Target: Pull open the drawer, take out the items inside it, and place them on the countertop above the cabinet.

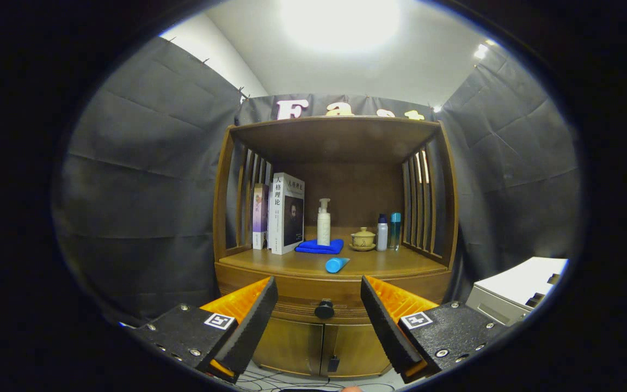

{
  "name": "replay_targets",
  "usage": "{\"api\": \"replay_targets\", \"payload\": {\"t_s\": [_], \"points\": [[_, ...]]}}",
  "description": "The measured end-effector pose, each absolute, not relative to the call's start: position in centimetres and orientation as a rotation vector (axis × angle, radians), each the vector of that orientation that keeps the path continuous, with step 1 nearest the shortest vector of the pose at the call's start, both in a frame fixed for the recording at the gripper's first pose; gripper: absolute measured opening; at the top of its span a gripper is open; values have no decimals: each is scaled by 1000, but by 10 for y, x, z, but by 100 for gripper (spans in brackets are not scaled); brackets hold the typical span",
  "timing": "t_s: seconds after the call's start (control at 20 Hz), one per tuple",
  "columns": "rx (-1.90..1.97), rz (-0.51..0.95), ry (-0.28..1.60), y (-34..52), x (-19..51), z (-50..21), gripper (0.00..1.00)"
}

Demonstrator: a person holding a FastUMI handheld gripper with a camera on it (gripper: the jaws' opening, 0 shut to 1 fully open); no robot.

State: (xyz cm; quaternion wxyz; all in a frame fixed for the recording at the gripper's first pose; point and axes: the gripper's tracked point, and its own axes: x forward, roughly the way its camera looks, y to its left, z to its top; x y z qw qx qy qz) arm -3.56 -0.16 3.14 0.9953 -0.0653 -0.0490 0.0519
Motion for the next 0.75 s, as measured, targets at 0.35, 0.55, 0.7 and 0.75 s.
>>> {"api": "replay_targets", "payload": {"t_s": [0.35, 0.55, 0.7, 0.75], "points": [[-102, 108, -111, -1, -39, 42, 95], [-90, 111, -127, -1, -40, 47, 95], [-80, 107, -108, -3, -39, 42, 95], [-77, 105, -103, -3, -39, 41, 95]]}}
